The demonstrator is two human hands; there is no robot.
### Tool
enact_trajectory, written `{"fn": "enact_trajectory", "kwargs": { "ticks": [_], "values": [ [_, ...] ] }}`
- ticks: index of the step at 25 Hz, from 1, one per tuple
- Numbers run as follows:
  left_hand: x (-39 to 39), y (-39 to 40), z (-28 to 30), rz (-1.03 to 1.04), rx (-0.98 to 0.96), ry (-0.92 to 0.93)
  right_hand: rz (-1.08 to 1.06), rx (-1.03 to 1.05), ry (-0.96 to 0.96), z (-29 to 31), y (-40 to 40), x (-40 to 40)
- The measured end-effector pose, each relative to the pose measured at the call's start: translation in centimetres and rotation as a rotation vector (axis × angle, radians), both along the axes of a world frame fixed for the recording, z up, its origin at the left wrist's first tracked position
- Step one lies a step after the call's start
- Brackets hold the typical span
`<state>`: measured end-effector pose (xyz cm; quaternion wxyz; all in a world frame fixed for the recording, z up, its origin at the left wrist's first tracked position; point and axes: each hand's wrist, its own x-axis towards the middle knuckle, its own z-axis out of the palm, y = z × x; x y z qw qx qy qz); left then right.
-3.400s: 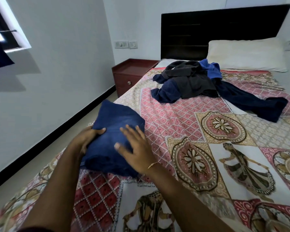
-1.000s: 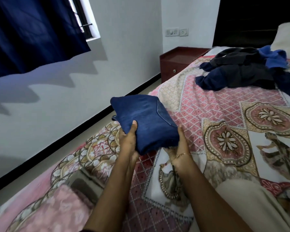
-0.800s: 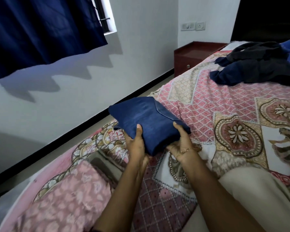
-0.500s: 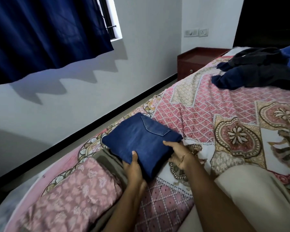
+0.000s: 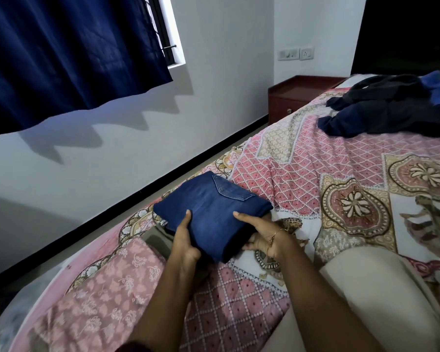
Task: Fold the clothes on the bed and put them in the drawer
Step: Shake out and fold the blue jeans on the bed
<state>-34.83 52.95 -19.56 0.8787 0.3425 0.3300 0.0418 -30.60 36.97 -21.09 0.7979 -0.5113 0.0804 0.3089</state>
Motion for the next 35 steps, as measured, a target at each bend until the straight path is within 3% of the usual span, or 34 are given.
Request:
{"fn": "enact_trajectory", "kwargs": {
  "ticks": [4, 6, 9, 11, 14, 21, 25, 30, 35],
  "values": [
    [0.3, -2.2, 2.2, 0.013, -0.041, -0.13, -0.097, 0.218, -0.006, 0.8, 1.3, -1.1],
    [0.1, -3.3, 2.6, 0.029, 0.013, -0.233, -0.126, 0.193, -0.021, 0.7, 1.8, -1.8],
    [-0.2, -2.6, 3.5, 0.072, 0.152, -0.337, -0.214, 0.328, -0.064, 1.7, 0.9, -2.1],
    [-1.5, -0.7, 5.2, 0.131, 0.185, -0.325, -0.145, 0.405, -0.108, 2.8, 0.5, -2.2],
    [-6.3, 3.5, 6.7, 0.257, 0.14, -0.345, 0.063, 0.35, -0.183, 4.3, 2.6, -3.8],
    [-21.1, 10.1, 7.5, 0.321, 0.435, -0.197, 0.451, 0.251, -0.3, 6.6, 9.2, -6.6],
    [-26.2, 10.8, 3.4, 0.368, 0.546, 0.043, 0.598, 0.058, -0.425, 3.6, 12.6, -7.6],
    [-25.1, 10.3, 0.5, 0.369, 0.553, 0.25, 0.384, -0.181, -0.619, 0.0, 14.3, -8.4],
    [-24.1, 8.8, 2.2, 0.372, 0.622, 0.155, 0.217, -0.123, -0.572, 1.3, 12.1, -7.3]
  ]
}}
